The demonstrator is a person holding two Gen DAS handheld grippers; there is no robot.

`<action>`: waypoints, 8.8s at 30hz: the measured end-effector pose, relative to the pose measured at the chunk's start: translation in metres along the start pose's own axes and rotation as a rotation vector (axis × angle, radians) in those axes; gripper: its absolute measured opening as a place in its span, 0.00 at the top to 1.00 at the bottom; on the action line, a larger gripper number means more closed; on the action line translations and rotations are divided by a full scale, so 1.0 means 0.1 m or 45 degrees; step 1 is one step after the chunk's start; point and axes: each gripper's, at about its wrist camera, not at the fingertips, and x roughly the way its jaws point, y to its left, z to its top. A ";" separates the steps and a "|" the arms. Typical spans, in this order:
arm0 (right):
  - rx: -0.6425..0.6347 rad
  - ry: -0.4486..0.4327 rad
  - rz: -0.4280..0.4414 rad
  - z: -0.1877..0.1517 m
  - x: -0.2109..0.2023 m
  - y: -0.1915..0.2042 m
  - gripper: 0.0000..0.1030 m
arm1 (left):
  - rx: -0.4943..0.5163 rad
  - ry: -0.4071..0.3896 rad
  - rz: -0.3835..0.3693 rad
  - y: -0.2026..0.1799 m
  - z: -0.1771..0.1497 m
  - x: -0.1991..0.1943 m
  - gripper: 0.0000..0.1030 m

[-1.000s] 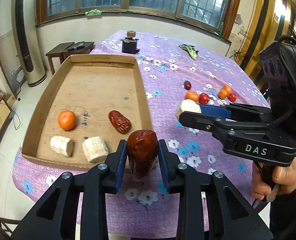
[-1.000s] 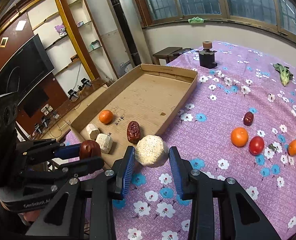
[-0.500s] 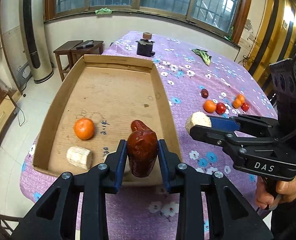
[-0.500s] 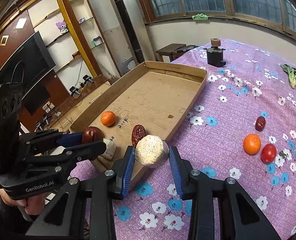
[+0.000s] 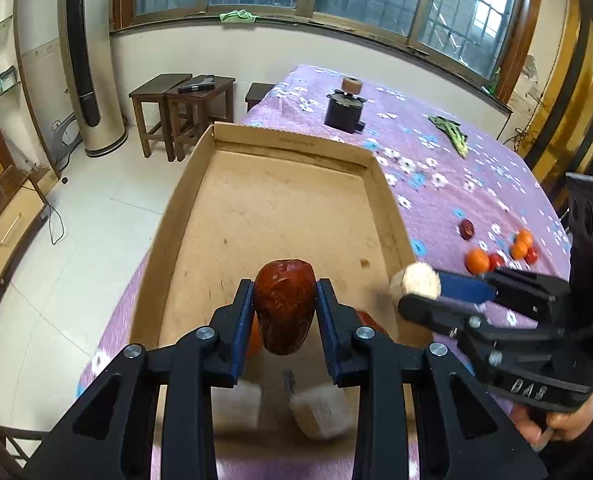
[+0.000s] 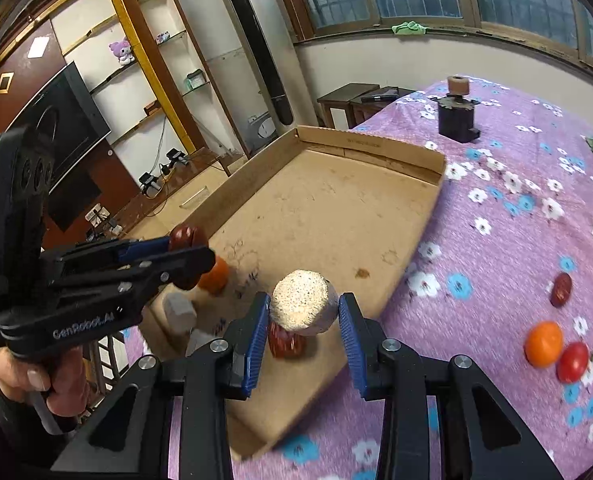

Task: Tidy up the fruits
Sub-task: 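Carry the white bun and red date over the tray with both grippers, then open both grippers to drop the bun and date into the tray, then grasp a red tomato with the right gripper while the left grasps an orange, then carry the tomato and orange over the tray with both grippers, then open both grippers to release the tomato and orange into the tray, then grasp another red tomato with the right gripper while the left grasps an orange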

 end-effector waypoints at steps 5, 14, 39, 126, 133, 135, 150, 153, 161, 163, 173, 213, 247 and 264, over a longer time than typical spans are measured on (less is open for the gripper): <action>0.001 0.046 -0.009 0.12 0.28 -0.01 0.65 | -0.017 0.062 0.052 0.07 0.14 0.27 0.73; -0.046 0.126 -0.036 0.17 0.60 0.00 0.65 | -0.012 0.187 0.126 0.08 0.12 0.58 0.72; 0.125 -0.086 -0.092 -0.36 -0.62 -0.46 0.53 | 0.075 0.026 0.070 -0.71 -0.11 -0.09 0.47; 0.278 -0.201 -0.243 -0.60 -1.16 -1.02 0.70 | 0.167 -0.031 0.005 -1.50 -0.15 0.17 0.70; 0.224 -0.181 -0.212 -0.50 -1.03 -0.81 0.71 | 0.121 -0.047 0.021 -1.28 -0.14 0.10 0.71; 0.214 -0.176 -0.205 -0.48 -1.00 -0.77 0.71 | 0.105 -0.049 0.026 -1.21 -0.15 0.09 0.70; 0.130 -0.118 -0.138 -0.32 -0.67 -0.43 0.71 | 0.020 -0.052 0.074 -0.81 -0.13 0.04 0.70; 0.122 -0.101 -0.120 -0.29 -0.58 -0.38 0.71 | 0.001 -0.054 0.088 -0.71 -0.11 0.04 0.70; 0.087 -0.070 -0.085 -0.18 -0.34 -0.22 0.71 | -0.041 -0.044 0.107 -0.51 -0.11 0.06 0.70; 0.082 -0.062 -0.078 -0.16 -0.29 -0.19 0.71 | -0.053 -0.039 0.110 -0.45 -0.11 0.07 0.70; 0.089 -0.026 -0.054 -0.11 -0.09 -0.22 0.71 | -0.086 -0.039 0.137 -0.23 -0.04 0.09 0.70; 0.000 0.033 -0.070 0.39 0.43 -0.23 0.59 | -0.172 0.098 0.193 0.04 0.44 0.52 0.51; 0.470 -0.222 -0.347 -1.04 -1.82 -1.96 0.55 | 0.218 0.130 -0.088 -2.33 -0.04 0.31 0.51; 0.434 -0.180 -0.351 -1.05 -1.74 -2.39 0.56 | 0.360 0.162 -0.089 -3.03 -0.20 0.48 0.51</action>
